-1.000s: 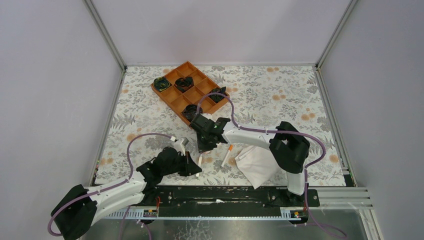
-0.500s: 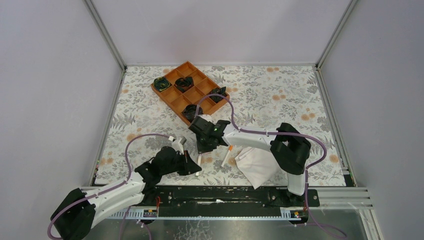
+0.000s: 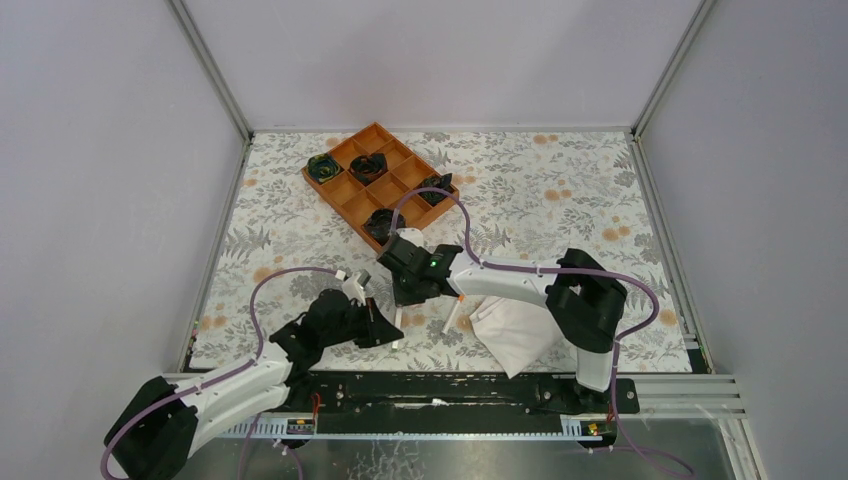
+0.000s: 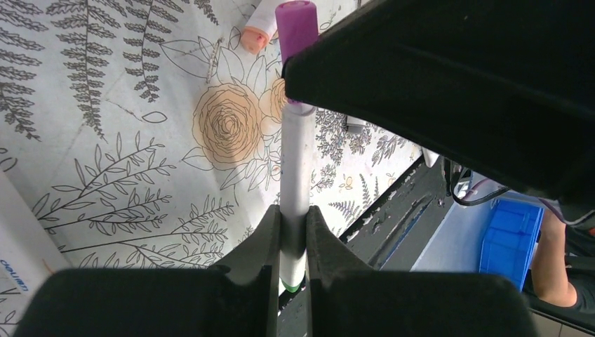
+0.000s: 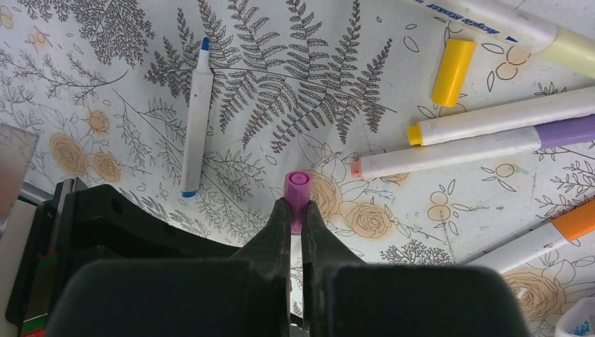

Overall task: Insert the pens into the pen caps
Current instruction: Insert the pen cap onto the pen.

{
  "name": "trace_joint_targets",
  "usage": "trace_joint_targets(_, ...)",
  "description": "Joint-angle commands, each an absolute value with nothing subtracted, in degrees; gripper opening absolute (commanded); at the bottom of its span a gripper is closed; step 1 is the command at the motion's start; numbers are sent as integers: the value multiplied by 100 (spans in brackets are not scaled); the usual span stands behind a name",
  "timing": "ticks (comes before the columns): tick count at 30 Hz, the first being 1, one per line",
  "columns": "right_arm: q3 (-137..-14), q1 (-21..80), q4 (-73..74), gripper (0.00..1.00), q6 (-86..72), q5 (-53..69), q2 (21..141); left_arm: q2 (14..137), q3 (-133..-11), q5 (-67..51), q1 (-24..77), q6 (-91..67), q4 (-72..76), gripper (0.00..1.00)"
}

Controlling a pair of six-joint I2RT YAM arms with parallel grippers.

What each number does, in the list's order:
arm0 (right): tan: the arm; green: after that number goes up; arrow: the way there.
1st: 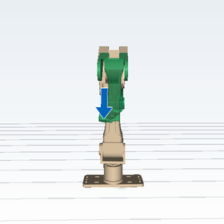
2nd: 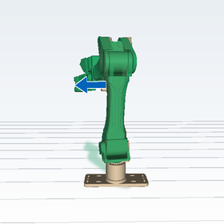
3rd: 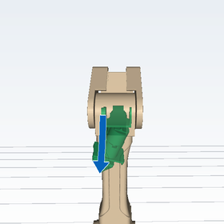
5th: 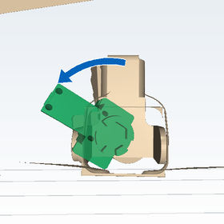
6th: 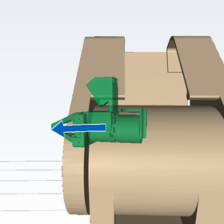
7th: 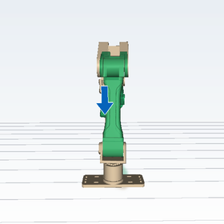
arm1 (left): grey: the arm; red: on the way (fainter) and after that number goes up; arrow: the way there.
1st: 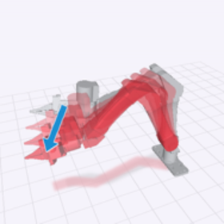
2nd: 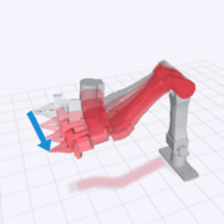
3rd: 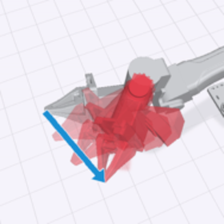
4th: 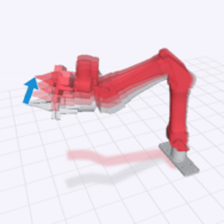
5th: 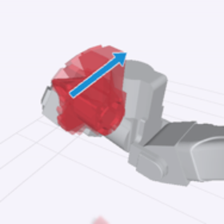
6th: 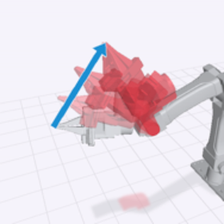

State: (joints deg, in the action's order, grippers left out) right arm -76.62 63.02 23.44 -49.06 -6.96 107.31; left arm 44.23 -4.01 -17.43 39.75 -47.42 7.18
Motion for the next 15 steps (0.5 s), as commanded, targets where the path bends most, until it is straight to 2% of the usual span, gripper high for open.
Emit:
trace_joint_targets(1,-7602,6579,2584,0,-4967,-500,10505,4485,-413,-1660,3824,-4772,1507,0)
trace_joint_targets(15,-7421,6695,2793,0,-5092,-325,10442,4292,-466,-1662,3668,-4427,1716,0)
